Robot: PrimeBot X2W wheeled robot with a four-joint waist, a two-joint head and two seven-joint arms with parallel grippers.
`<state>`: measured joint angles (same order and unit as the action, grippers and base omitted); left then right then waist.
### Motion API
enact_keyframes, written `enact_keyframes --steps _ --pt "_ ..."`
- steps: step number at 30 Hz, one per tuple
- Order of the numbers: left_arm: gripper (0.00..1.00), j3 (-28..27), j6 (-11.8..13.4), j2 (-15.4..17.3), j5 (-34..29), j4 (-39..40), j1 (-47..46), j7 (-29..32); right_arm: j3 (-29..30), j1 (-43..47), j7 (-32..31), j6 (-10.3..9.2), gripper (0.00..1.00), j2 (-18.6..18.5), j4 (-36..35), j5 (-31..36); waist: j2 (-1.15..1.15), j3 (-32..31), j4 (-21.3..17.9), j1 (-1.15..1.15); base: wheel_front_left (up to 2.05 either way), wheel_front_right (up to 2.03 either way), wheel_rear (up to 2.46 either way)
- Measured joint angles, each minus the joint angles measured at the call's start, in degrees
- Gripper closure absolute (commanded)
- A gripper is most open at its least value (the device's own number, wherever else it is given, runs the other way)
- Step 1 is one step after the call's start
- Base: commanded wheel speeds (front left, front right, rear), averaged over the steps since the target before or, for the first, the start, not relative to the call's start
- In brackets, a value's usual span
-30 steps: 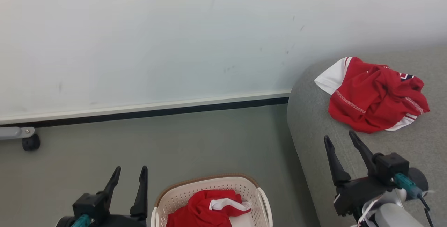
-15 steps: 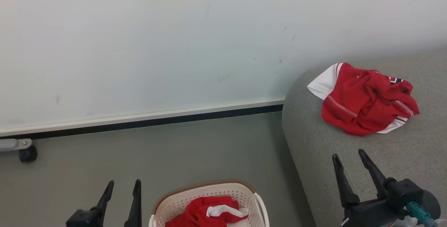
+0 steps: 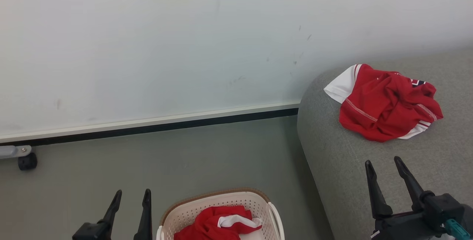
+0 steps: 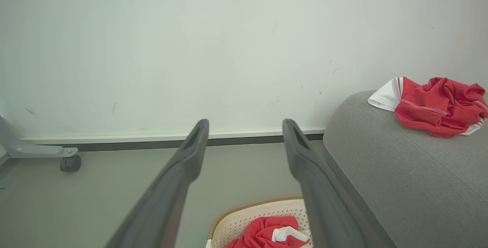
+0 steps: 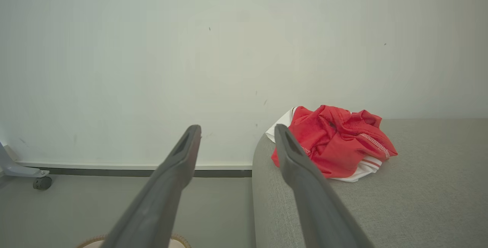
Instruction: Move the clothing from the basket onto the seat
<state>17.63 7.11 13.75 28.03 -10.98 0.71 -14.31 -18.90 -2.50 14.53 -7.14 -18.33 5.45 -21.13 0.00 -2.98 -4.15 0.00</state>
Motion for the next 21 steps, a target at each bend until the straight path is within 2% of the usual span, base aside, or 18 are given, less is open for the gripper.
enact_keyframes --steps 21 --pt "0.0 -1.5 0.0 -0.7 -1.5 1.9 0.6 0.0 4.4 1.8 0.0 0.0 0.0 1.6 -3.5 3.1 0.0 2.8 0.6 0.0 0.0 0.0 0.0"
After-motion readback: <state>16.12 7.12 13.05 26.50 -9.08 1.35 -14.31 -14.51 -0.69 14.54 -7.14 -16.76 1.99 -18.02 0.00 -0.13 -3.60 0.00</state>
